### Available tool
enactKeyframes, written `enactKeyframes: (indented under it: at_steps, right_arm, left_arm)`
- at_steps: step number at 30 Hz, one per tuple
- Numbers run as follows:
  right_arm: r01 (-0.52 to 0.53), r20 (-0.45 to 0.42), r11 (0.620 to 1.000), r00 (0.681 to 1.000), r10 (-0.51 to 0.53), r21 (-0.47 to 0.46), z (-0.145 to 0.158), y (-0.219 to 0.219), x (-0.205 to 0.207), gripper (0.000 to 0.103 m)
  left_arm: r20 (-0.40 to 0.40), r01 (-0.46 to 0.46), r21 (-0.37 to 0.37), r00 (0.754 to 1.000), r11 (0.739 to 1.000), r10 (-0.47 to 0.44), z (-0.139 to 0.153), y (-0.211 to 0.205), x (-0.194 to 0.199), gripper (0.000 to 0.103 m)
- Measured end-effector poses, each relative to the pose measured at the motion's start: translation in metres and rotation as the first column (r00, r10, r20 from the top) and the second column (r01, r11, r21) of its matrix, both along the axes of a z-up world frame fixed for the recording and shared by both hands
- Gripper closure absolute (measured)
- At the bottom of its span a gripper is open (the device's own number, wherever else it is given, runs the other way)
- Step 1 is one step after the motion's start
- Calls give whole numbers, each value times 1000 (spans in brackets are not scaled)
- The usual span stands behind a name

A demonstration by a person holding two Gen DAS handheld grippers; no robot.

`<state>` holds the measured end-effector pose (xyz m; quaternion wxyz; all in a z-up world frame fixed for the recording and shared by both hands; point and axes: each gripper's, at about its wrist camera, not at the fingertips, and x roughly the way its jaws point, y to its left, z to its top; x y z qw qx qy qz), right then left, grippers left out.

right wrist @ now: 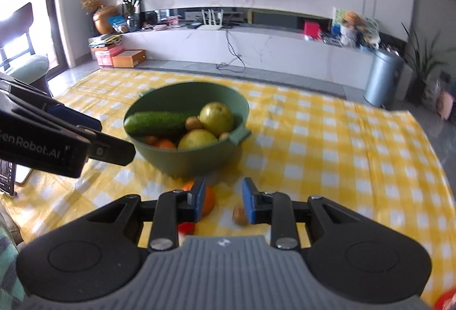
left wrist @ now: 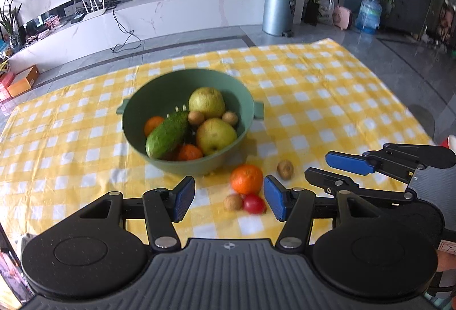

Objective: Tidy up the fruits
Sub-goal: 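Withdraw both tools from the colander toward the remaining fruit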

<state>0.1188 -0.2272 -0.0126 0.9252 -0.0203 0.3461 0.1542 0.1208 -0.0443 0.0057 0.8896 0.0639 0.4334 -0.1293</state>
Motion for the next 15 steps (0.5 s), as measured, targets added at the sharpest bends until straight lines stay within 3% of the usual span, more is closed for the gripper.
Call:
enactKeyframes:
  at_steps: [8,15]
  right_arm:
    - [58,-55,998,997,-56,36,-23,-7,-23,78]
    - [80,-64,996,995,-77,46,-34,-11,-28,71]
  left_arm:
    - [-33,-51,-22,998,998,50,-19,6,-12,37]
    - [-8,-63,-17,998,998,63,-32,3,-12,37]
